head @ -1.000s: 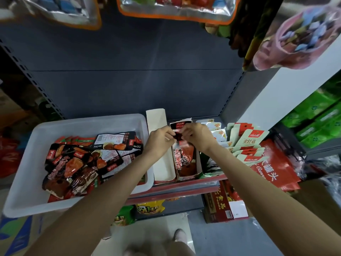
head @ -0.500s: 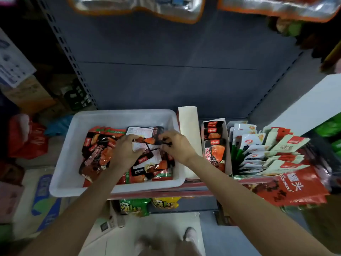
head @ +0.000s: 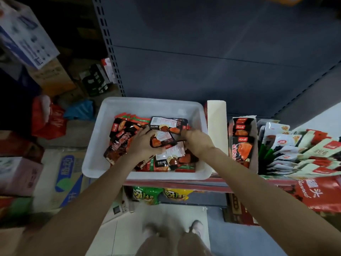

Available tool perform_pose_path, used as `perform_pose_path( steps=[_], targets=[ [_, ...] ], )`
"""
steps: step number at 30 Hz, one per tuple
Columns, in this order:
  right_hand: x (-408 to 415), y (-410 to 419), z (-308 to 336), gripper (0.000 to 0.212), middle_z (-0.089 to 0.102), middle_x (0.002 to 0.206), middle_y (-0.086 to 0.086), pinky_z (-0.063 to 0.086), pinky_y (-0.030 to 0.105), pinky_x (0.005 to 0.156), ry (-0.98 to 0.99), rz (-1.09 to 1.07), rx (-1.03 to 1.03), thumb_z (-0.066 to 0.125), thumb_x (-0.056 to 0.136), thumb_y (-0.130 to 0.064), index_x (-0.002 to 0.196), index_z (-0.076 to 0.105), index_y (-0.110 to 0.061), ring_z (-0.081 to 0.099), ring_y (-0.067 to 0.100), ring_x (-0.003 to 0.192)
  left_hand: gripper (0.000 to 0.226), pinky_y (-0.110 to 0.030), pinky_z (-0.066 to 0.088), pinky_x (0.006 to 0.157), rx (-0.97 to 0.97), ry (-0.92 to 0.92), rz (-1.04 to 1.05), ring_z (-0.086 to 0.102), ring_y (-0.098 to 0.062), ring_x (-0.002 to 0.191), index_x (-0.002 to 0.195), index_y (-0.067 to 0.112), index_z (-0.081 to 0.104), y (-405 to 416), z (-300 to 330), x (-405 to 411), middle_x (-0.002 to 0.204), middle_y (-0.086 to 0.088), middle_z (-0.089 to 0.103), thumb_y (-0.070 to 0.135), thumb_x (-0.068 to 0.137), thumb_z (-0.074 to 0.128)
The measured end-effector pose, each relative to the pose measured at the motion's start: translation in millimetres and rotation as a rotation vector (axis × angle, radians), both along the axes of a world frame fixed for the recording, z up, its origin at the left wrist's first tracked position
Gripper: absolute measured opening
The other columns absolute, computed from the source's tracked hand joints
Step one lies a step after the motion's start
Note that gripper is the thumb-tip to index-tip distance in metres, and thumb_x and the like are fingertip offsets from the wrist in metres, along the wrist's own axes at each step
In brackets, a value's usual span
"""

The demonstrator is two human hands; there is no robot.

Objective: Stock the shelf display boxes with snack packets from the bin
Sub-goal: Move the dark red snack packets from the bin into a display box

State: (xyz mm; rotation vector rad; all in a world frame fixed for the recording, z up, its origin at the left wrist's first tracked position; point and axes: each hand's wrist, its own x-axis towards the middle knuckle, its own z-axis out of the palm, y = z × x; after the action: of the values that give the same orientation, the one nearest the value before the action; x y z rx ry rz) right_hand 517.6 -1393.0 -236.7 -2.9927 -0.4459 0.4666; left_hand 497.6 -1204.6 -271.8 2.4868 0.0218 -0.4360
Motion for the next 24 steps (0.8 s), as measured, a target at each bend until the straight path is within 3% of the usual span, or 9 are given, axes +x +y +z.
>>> perform_pose_path(
  steps=[3,5,8,11,14,16,19,22,24],
  targets=[
    [4.1,-12.4,18.8,0.025,0.065,0.112,0.009,0.048,0.029,0.085,0.111,-0.226,0.451,0.061,0.085,-0.003,0.108,0.064,-0.011,0.062,0.025,0.100,0.107,-0.043,0.016,0.116,-0.237,0.003,-0.084,0.008,-0.016,0.144,0.148,0.037,0.016,-12.5,11.6,-11.3,0.158,0.005,0.009,0.039,0.065,0.083],
    [-0.3,-18.4,34.7,0.019,0.066,0.098,0.013,0.054,0.025,0.068,0.223,-0.418,0.794,0.058,0.086,0.002,0.099,0.067,-0.008,0.063,0.018,0.079,0.108,-0.037,0.023,0.114,-0.308,0.014,-0.203,0.018,-0.011,0.141,0.147,0.039,0.018,-24.7,18.1,-14.3,0.155,0.008,0.018,0.036,0.063,0.086],
    [-10.6,-28.9,57.6,0.020,0.062,0.075,0.009,0.046,0.013,0.047,0.274,-0.571,1.041,0.047,0.092,0.003,0.087,0.065,-0.006,0.059,0.003,0.052,0.078,-0.036,0.040,0.106,-0.351,-0.119,-0.284,0.046,-0.010,0.124,0.140,0.026,0.039,-48.1,25.9,-11.4,0.139,0.004,0.048,0.026,0.073,0.079],
    [-17.5,-51.6,66.6,0.017,0.063,0.075,0.004,0.055,0.020,0.060,0.230,-0.670,1.271,0.048,0.096,-0.014,0.085,0.060,-0.011,0.066,0.006,0.064,0.033,-0.012,0.045,0.072,-0.309,-0.287,-0.194,0.061,-0.009,0.085,0.121,0.013,0.060,-74.9,41.2,-4.0,0.099,0.001,0.066,0.017,0.088,0.064],
    [-26.2,-82.9,67.8,0.016,0.061,0.085,-0.005,0.052,0.030,0.082,0.085,-0.668,1.254,0.050,0.096,-0.031,0.091,0.058,-0.018,0.061,0.011,0.085,0.017,-0.016,0.045,0.061,-0.356,-0.371,-0.112,0.064,-0.019,0.074,0.099,0.005,0.066,-100.3,54.2,7.4,0.082,-0.004,0.068,0.018,0.092,0.059],
    [-33.2,-102.8,68.1,0.005,0.059,0.082,-0.007,0.050,0.023,0.079,-0.071,-0.615,1.194,0.057,0.093,-0.019,0.089,0.056,-0.018,0.058,0.007,0.080,0.015,-0.038,0.054,0.075,-0.505,-0.292,-0.094,0.068,-0.022,0.081,0.099,0.004,0.067,-120.6,61.0,13.8,0.089,-0.008,0.072,0.015,0.090,0.061],
    [-40.3,-130.1,69.6,0.014,0.050,0.071,0.001,0.047,0.027,0.066,-0.252,-0.592,1.129,0.058,0.091,-0.006,0.082,0.049,-0.011,0.051,0.013,0.070,0.017,-0.049,0.053,0.083,-0.607,-0.199,-0.144,0.068,-0.026,0.087,0.100,0.001,0.066,-155.1,68.3,14.4,0.094,-0.013,0.072,0.013,0.088,0.064],
    [-40.5,-156.8,71.7,0.008,0.054,0.075,0.010,0.045,0.022,0.057,-0.370,-0.569,0.953,0.057,0.090,-0.003,0.087,0.051,0.001,0.050,0.013,0.065,0.023,-0.047,0.054,0.082,-0.622,-0.173,-0.189,0.068,-0.026,0.087,0.105,0.001,0.063,-185.8,71.1,13.9,0.096,-0.013,0.070,0.014,0.086,0.066],
    [-39.3,-172.7,70.3,0.005,0.061,0.081,0.006,0.050,0.028,0.066,-0.374,-0.526,0.807,0.058,0.090,-0.004,0.089,0.054,-0.001,0.057,0.013,0.070,0.033,-0.031,0.054,0.079,-0.593,-0.222,-0.172,0.065,-0.014,0.083,0.116,0.006,0.056,-199.6,73.0,16.3,0.096,-0.005,0.066,0.016,0.086,0.067]
  ],
)
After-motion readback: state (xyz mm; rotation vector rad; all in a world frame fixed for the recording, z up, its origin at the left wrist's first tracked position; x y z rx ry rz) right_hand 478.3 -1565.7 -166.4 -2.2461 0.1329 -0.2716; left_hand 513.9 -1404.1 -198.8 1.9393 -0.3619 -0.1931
